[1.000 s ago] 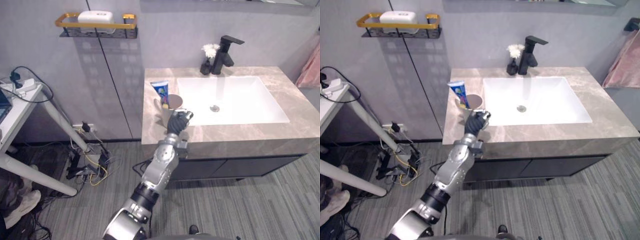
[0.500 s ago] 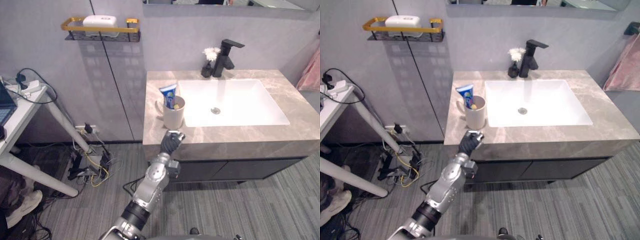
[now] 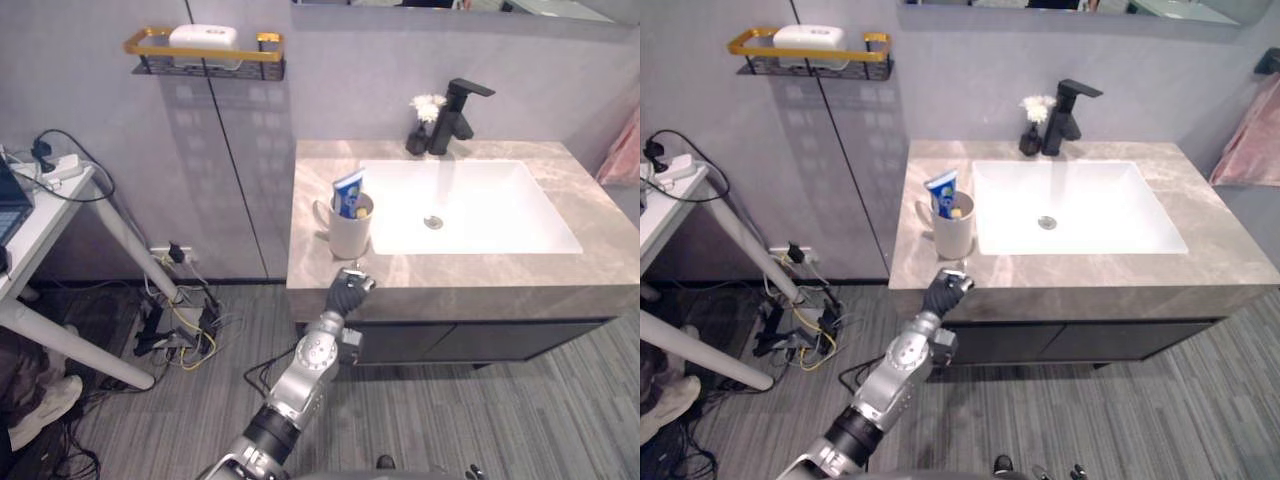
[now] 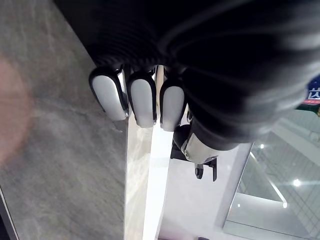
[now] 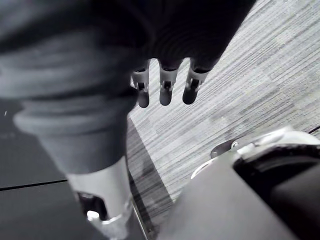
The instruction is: Organize washtable
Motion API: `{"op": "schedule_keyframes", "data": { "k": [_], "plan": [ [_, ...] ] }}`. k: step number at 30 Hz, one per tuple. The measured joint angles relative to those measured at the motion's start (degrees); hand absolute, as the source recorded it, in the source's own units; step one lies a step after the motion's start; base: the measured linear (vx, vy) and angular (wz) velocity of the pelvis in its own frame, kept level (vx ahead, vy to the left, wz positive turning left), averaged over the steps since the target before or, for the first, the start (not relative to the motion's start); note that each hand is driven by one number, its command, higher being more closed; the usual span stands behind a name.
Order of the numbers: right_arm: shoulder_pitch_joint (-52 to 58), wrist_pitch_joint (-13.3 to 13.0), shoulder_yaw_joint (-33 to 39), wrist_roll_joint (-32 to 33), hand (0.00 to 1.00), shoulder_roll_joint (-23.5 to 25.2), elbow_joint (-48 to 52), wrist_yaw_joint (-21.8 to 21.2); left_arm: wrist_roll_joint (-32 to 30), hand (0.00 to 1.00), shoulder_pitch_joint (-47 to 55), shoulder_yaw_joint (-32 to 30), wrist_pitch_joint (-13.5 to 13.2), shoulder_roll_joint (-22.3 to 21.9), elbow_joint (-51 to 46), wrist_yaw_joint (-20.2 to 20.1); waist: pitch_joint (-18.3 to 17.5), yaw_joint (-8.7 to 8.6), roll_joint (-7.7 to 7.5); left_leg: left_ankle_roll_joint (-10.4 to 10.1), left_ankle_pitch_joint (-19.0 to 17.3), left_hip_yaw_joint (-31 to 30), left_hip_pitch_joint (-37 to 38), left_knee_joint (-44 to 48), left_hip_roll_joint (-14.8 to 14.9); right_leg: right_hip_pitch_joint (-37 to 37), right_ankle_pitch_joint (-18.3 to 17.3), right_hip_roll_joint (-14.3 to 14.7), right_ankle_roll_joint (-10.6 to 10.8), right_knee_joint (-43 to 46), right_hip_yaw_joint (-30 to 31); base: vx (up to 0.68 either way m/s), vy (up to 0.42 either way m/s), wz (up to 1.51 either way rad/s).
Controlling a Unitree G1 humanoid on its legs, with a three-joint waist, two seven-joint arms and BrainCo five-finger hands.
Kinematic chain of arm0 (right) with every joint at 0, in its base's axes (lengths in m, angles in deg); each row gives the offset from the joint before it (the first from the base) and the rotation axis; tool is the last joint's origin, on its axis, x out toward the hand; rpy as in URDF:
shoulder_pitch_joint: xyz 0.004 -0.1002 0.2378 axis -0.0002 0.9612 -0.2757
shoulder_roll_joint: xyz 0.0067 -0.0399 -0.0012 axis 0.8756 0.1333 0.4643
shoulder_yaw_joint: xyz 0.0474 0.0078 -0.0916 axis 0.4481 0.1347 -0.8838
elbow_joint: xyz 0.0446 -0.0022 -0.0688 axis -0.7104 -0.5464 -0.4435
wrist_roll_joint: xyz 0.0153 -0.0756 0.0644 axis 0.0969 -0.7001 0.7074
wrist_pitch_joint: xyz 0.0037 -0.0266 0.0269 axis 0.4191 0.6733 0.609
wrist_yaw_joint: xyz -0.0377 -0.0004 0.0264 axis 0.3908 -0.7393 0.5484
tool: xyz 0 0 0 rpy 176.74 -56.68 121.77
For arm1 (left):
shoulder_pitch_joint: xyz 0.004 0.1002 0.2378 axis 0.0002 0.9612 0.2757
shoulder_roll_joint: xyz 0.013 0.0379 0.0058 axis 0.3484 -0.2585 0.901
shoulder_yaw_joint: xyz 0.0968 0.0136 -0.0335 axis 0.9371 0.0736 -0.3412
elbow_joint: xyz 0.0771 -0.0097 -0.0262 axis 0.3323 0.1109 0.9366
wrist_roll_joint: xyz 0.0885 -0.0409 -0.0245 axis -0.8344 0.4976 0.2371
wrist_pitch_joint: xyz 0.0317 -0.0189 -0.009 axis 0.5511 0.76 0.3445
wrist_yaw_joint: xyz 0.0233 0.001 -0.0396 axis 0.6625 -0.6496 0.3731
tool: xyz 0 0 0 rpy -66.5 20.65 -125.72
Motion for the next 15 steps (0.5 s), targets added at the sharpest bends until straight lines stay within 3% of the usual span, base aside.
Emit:
{"op": "schedule_keyframes", "data": {
  "k": [10,15],
  "plan": [
    [1.1,-0.1,0.0,-0.1,0.00,0.2,0.0,-0.1,-1.0,1.00,-2.6,-4.3,0.6,-1.3,-3.6,3.1,0.4,-0.07,-0.58,-0.7,0.2,0.9,-1.8,0.0,0.5,-3.6,0.3,0.3,-0.3,2.5,1.3,-0.06,-0.016,-0.05],
    [1.7,-0.1,0.0,0.0,0.00,0.3,0.0,-0.1,1.4,1.00,-5.3,-6.9,-1.8,-2.0,-11.8,3.0,0.4,0.20,-0.50,-0.6,0.3,0.8,-1.8,0.0,0.4,-3.5,0.1,0.2,-0.2,2.5,1.3,0.00,0.000,0.00]
  ]
}}
